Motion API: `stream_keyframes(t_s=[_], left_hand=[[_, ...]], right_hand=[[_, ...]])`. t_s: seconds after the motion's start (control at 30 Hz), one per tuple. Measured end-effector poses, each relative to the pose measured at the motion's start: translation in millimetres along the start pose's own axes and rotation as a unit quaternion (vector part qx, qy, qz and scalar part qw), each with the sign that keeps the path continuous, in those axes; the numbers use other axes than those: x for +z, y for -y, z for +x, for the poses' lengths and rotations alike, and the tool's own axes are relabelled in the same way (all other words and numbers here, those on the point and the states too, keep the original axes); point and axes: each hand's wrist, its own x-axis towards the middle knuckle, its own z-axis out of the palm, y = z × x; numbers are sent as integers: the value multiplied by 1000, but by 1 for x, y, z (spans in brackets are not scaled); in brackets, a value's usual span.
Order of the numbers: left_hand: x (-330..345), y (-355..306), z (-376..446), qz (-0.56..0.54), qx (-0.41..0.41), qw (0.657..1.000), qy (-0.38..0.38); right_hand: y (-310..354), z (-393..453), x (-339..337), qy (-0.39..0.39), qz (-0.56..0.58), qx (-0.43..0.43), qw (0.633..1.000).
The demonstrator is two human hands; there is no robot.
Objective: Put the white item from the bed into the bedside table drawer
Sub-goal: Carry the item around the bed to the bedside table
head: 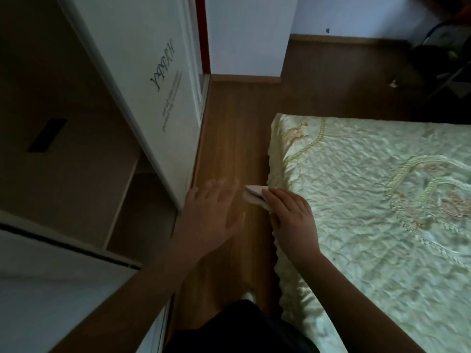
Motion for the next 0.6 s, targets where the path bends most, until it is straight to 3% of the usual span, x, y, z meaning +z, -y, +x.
stream_keyframes(t_s=[0.23,0.6], left_hand=[[-14,24,115,29,17,999,-13],[-2,105,324,26,62,997,-31]], right_hand=[[-50,102,8,-9,-16,-10,1000],[-114,295,90,-13,-42,9,999]])
